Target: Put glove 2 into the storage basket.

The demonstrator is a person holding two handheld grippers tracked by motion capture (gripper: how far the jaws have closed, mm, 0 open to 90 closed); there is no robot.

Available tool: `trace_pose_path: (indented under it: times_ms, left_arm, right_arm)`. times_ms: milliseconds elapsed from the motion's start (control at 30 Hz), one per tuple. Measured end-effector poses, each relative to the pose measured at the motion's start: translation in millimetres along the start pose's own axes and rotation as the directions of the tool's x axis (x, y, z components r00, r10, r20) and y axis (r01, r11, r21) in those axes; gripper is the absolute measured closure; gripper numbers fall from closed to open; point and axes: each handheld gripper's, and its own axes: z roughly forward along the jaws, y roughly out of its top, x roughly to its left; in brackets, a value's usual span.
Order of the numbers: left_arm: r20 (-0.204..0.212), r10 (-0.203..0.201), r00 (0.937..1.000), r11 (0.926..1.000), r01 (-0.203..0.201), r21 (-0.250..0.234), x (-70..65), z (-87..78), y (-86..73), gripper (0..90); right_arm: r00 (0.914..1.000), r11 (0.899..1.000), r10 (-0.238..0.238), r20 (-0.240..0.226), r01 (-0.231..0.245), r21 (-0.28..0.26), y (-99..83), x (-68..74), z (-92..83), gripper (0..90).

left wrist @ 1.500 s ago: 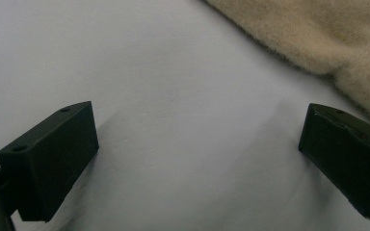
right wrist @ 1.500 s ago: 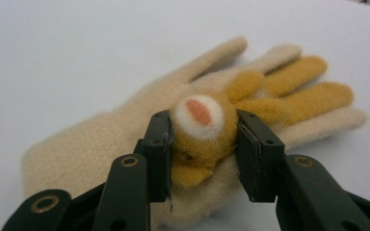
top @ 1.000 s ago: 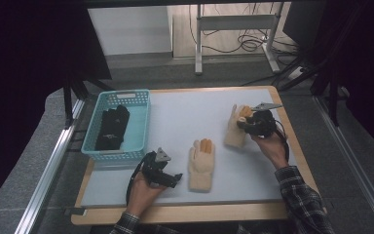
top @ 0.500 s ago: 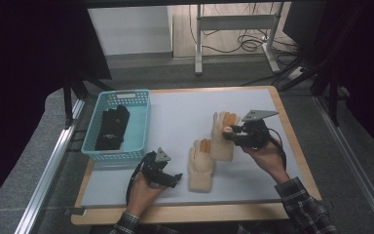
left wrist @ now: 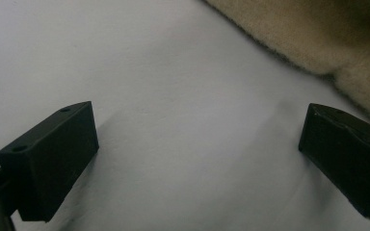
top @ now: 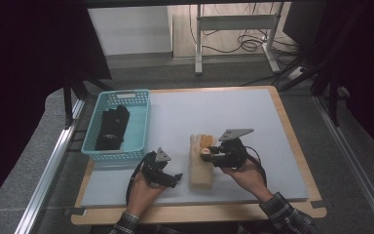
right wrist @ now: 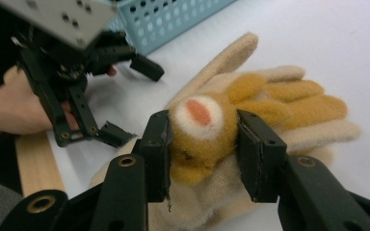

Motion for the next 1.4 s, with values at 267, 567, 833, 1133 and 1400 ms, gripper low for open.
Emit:
trace_pose_path:
  times_ms: [267,567,833,1133,1400]
  left_arm:
    - [0.000,0.001,1.0000,1.0000,-0.001,0.000,0.0,0.0,0.0,0.5]
    - [-0.001,0.001,1.0000,1.0000,-0.001,0.001,0.0,0.0,0.0,0.5]
    - [-0.002,0.004,1.0000,1.0000,-0.004,0.001,0.1,0.0,0.1,0.4]
    - [0.000,0.004,1.0000,1.0000,-0.004,0.003,0.1,-0.2,0.2,0.4]
    - [-0.015,-0.020,0.9997,0.9997,0.020,0.014,-1.8,-6.4,-3.7,0.8]
  right_arm:
    - [0.9957,0.997,-0.058,0.071,0.055,0.045,-19.5,2.8,23.6,54.8]
    - [0.9962,0.996,-0.049,0.072,0.044,0.074,-33.1,-2.7,27.7,43.5]
    - [0.9968,0.999,-0.051,0.063,0.050,0.004,-20.7,-16.0,-0.3,35.6]
    - [0.9983,0.999,-0.022,0.054,0.019,0.046,-43.5,-37.3,-8.9,55.3]
    - [0.9985,0.994,-0.049,0.022,0.047,0.103,-60.8,-28.2,-2.4,81.8]
